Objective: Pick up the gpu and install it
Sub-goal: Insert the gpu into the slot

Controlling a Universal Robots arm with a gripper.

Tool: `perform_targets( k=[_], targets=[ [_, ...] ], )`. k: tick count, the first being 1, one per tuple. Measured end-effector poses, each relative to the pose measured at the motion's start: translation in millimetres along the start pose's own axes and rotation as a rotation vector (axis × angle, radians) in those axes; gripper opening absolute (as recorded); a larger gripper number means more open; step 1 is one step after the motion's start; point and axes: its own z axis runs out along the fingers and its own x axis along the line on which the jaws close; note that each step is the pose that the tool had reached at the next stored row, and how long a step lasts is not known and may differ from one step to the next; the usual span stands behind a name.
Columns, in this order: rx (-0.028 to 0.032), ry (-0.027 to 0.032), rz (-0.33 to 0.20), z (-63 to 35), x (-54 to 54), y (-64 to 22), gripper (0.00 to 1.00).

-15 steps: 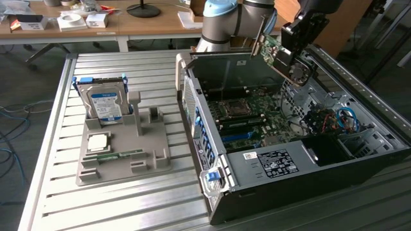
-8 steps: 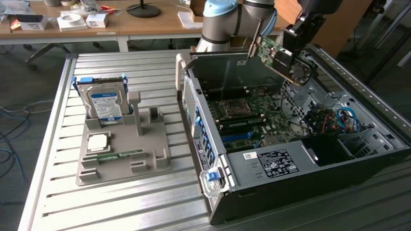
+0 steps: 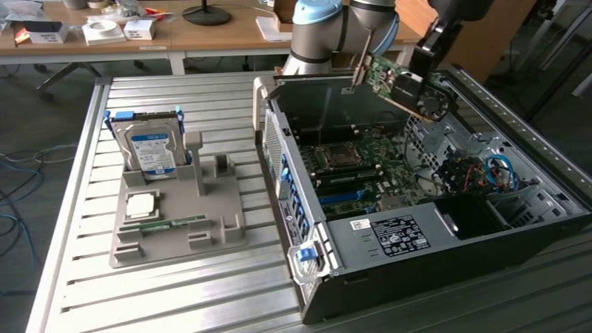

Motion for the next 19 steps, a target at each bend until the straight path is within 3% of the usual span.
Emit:
perform_targets(
  k=[19],
  targets=[
    [-0.0080, 0.0158, -0.346, 2.4, 0.1, -0.1, 0.26]
  ],
)
